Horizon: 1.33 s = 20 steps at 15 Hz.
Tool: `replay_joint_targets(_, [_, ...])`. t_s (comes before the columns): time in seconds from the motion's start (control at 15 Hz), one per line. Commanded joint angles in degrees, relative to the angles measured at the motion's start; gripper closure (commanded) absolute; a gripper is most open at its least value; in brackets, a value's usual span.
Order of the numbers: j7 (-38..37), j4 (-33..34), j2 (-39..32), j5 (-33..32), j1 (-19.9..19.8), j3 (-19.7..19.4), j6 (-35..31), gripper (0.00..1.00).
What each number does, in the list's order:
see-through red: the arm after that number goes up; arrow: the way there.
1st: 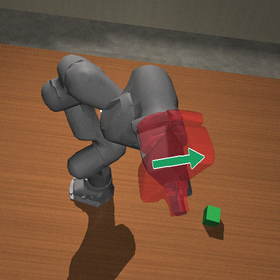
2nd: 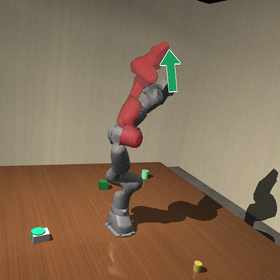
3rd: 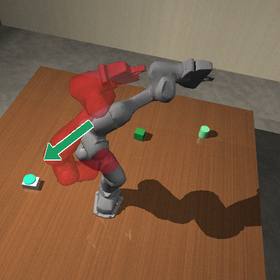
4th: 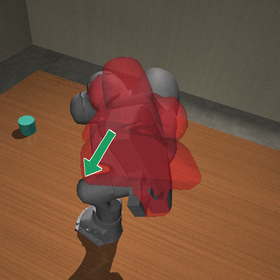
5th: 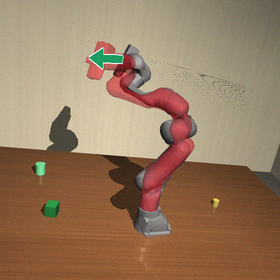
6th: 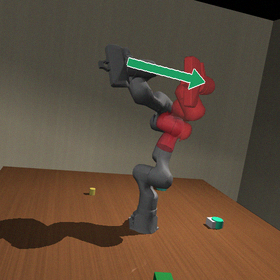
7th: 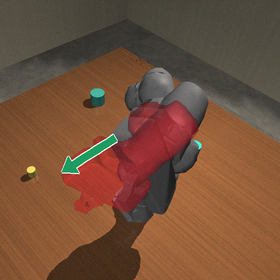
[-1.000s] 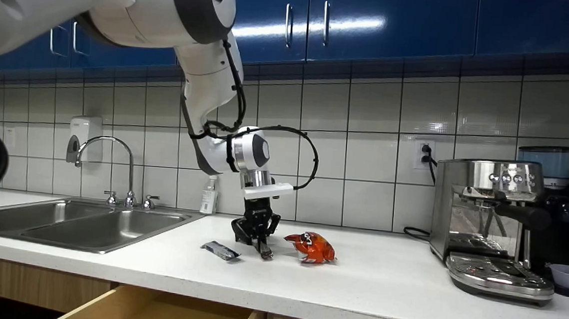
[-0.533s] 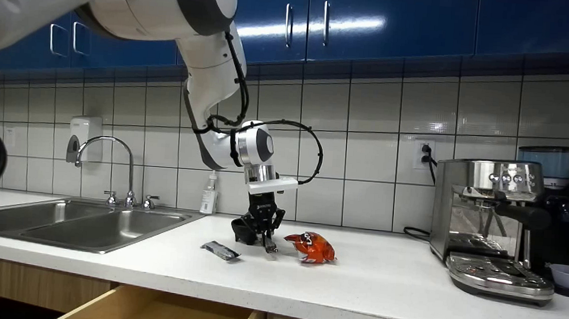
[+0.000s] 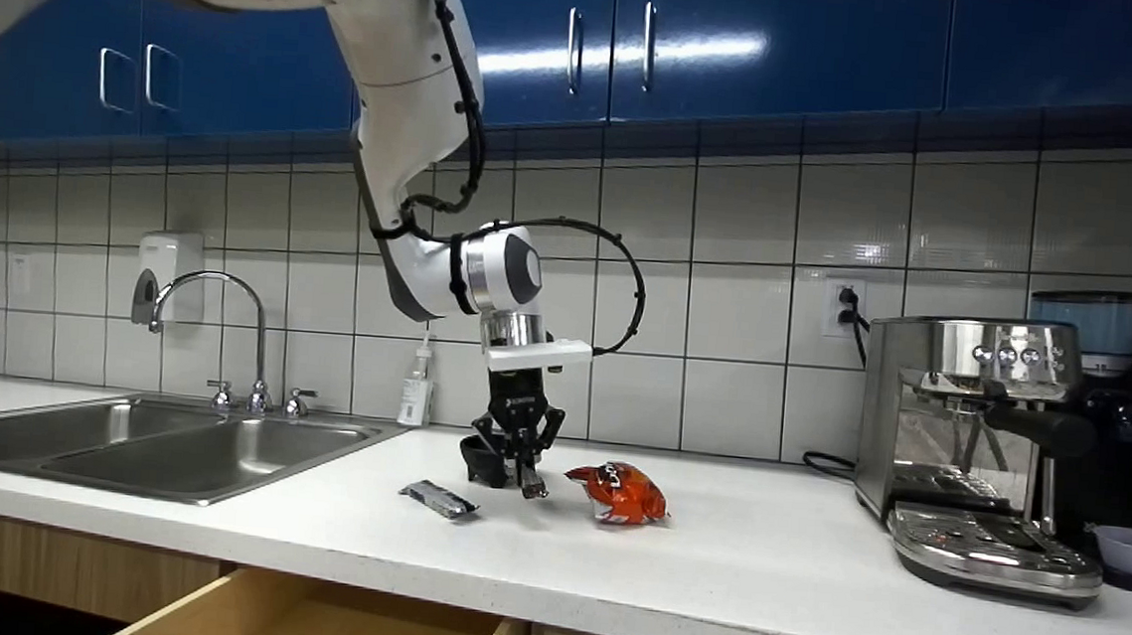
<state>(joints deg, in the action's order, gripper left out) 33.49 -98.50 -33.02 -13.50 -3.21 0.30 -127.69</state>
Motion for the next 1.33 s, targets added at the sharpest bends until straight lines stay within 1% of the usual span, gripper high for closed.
replay_joint_targets(0.0, [0.10, -8.20, 6.73, 0.16, -0.93, 0.94, 0.14, 0.96])
replay_joint_targets(0.93, [-1.71, -27.24, 17.43, -0.89, 0.42, 0.64, -2.23, 0.96])
replay_joint_targets(1.27, [-2.47, -34.76, 22.42, -1.18, 1.32, 1.05, -5.14, 0.96])
